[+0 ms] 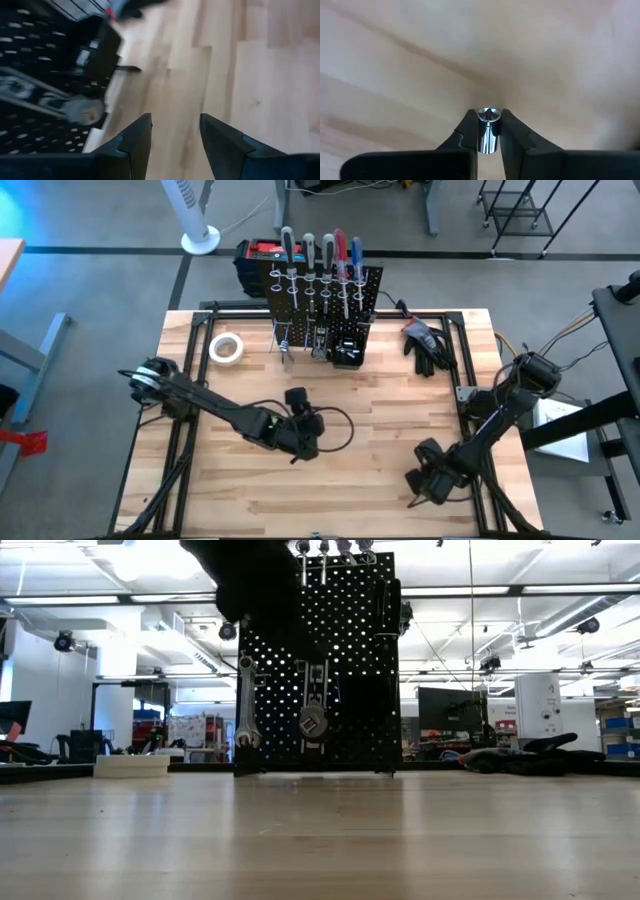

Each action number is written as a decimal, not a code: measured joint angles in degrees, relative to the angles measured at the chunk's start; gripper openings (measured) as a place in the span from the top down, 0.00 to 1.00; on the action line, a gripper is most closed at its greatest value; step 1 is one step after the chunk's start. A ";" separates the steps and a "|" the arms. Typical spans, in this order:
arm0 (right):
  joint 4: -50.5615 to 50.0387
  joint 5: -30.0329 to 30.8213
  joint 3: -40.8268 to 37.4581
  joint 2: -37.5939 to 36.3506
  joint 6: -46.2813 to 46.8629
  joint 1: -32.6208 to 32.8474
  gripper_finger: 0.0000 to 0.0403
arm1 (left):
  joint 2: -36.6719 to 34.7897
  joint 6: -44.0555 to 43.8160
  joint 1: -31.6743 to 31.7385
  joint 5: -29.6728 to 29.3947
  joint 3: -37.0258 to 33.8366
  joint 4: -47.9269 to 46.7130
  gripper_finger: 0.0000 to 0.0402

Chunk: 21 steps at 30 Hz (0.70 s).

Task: Hang tools onto peg board
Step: Put the socket wrench into the bin on the peg board

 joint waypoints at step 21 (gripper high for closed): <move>10.46 35.96 10.49 -0.02 -66.21 -29.52 0.93 | -30.87 -4.68 -0.70 -4.09 -24.85 13.99 0.61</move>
